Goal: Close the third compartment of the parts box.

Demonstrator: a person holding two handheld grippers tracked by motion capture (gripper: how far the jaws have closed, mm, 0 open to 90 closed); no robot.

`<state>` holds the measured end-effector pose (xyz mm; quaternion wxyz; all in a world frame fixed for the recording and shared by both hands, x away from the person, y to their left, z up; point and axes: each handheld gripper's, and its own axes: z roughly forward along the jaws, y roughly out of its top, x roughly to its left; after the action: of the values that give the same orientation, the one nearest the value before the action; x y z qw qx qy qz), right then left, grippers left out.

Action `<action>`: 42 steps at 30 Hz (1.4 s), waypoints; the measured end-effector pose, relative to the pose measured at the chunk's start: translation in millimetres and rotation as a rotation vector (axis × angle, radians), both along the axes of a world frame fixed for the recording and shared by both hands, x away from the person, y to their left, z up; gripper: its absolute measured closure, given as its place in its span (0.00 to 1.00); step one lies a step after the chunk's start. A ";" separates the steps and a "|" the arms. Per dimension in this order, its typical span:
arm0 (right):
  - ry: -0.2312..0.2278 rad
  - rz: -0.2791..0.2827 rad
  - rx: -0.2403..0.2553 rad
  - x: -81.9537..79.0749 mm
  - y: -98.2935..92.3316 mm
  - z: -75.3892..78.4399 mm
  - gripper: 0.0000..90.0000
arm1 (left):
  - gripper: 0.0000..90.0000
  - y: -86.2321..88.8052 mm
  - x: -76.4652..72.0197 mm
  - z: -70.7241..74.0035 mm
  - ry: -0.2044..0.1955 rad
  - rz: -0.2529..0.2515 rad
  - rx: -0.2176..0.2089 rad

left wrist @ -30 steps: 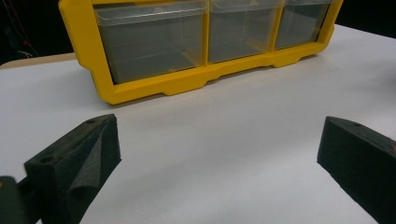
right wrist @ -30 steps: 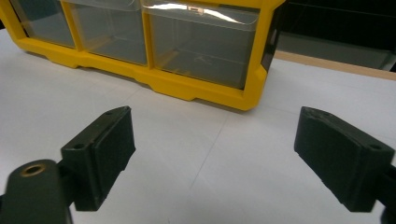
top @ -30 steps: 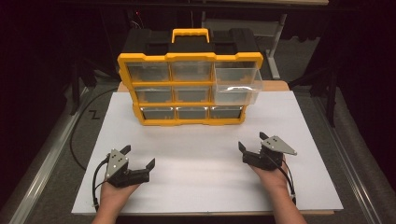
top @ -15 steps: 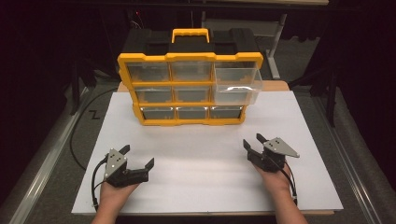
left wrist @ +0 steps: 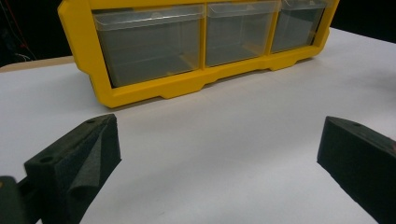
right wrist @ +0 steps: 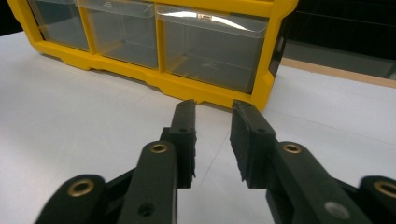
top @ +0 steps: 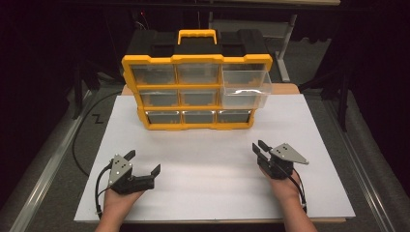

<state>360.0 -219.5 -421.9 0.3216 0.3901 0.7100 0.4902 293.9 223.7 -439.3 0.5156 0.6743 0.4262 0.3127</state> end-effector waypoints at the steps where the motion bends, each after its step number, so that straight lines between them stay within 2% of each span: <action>1: 0.001 0.004 0.002 0.0 -0.1 0.3 0.86 | 0.00 -0.1 0.0 0.0 0.000 -0.001 0.000; 10: 0.009 0.029 0.023 -0.3 -2.3 2.9 1.00 | 0.00 -0.4 0.1 0.2 -0.002 -0.005 0.002; 21: 0.003 0.056 0.041 -2.2 -0.2 6.0 1.00 | 0.00 -5.0 2.8 -0.4 -0.001 -0.022 0.014; 35: 0.002 0.091 0.052 -0.9 22.7 11.8 1.00 | 0.00 -5.3 3.9 -0.3 0.000 -0.032 0.008; 42: -0.018 0.101 0.039 -1.0 33.7 22.1 1.00 | 0.00 -4.9 3.8 -1.3 -0.009 -0.033 0.004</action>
<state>359.0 -185.8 -399.8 0.2952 0.3555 0.7162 0.5231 297.7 218.8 -440.6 0.5212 0.6808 0.4123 0.3080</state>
